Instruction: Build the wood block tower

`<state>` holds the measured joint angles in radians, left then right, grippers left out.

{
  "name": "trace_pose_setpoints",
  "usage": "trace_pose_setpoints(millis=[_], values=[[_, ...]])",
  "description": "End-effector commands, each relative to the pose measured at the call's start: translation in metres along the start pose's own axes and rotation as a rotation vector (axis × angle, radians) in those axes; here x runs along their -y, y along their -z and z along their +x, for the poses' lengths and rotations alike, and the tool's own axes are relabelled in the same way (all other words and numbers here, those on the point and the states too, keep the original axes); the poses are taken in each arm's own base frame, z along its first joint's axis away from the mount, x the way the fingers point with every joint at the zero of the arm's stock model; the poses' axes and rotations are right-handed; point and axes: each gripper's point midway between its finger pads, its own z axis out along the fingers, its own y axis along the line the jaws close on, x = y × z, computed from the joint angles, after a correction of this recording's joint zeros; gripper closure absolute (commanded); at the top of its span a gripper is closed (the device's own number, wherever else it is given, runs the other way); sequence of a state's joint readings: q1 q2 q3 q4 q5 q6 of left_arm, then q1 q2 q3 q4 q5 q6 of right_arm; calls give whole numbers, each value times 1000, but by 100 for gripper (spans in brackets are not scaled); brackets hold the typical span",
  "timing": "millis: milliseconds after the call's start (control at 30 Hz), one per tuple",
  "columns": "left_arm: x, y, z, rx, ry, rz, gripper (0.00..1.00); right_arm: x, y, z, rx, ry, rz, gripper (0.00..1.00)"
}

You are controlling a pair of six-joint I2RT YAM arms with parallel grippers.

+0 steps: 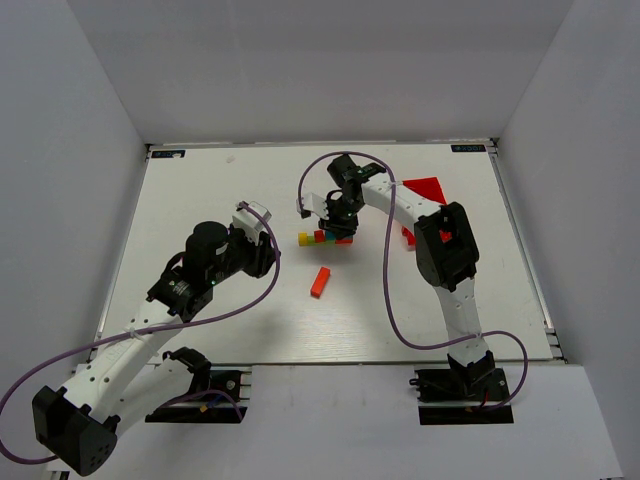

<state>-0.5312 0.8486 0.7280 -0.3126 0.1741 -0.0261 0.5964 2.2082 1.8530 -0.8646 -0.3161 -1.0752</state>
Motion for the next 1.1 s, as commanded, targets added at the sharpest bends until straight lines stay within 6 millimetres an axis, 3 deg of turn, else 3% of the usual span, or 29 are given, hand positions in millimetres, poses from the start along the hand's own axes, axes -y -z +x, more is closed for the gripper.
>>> trace_pose_setpoints(millis=[0,400,567,900,1000,1067], values=[[3,5,-14,46,-7,14,52,-1,0,-3,8,-6,0,82],[3,5,-14,46,-7,14,52,-2,-2,-3,1,-3,-3,73],[3,5,-14,46,-7,14,52,-2,-1,-3,2,-5,-1,60],[3,5,-14,46,-7,14,52,-3,-2,-2,1,-13,-5,49],[3,5,-14,46,-7,14,52,-3,0,-4,7,-9,-4,38],[3,5,-14,46,-7,14,52,-4,1,-2,6,-11,-6,22]])
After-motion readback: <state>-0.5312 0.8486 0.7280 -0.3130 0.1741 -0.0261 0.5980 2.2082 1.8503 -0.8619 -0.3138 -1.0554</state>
